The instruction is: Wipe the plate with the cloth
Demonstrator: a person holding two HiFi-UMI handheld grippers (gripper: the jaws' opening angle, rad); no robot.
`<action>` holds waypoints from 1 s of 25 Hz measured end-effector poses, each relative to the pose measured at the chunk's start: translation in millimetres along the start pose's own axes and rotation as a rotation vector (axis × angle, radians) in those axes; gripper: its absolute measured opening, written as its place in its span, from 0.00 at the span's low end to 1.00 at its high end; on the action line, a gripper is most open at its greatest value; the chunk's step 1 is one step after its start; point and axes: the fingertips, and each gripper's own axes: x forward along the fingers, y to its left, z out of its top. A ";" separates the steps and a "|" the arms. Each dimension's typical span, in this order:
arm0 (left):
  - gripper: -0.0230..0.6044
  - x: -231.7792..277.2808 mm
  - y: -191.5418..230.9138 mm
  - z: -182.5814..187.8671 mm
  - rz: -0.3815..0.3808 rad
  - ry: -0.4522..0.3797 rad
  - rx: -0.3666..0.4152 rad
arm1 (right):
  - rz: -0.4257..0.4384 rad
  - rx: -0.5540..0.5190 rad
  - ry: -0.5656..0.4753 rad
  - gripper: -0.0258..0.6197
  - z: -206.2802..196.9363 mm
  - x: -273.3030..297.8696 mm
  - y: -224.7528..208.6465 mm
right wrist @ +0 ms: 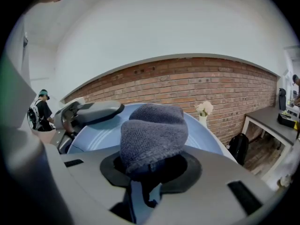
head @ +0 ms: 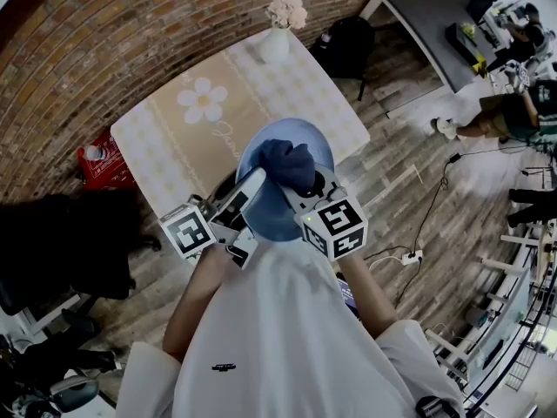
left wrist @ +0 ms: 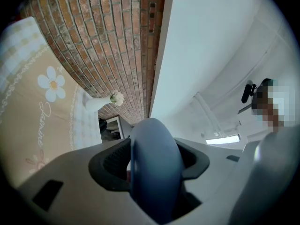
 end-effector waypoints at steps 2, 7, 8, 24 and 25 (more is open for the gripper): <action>0.45 -3.5 2.1 5.6 0.004 -0.018 -0.006 | 0.035 -0.018 0.023 0.24 -8.3 -2.2 11.7; 0.45 -10.9 8.4 18.9 0.045 -0.048 -0.005 | 0.072 -0.043 0.068 0.24 -20.7 -6.4 32.9; 0.45 -10.7 8.2 20.1 0.044 -0.050 -0.004 | 0.079 -0.051 0.071 0.24 -21.1 -7.3 37.1; 0.45 -4.6 -0.2 11.9 0.002 -0.016 0.021 | 0.010 -0.049 0.057 0.24 -6.7 0.2 15.7; 0.45 -5.1 -1.0 14.3 0.002 -0.024 0.024 | -0.008 -0.044 0.064 0.24 -8.0 0.8 9.6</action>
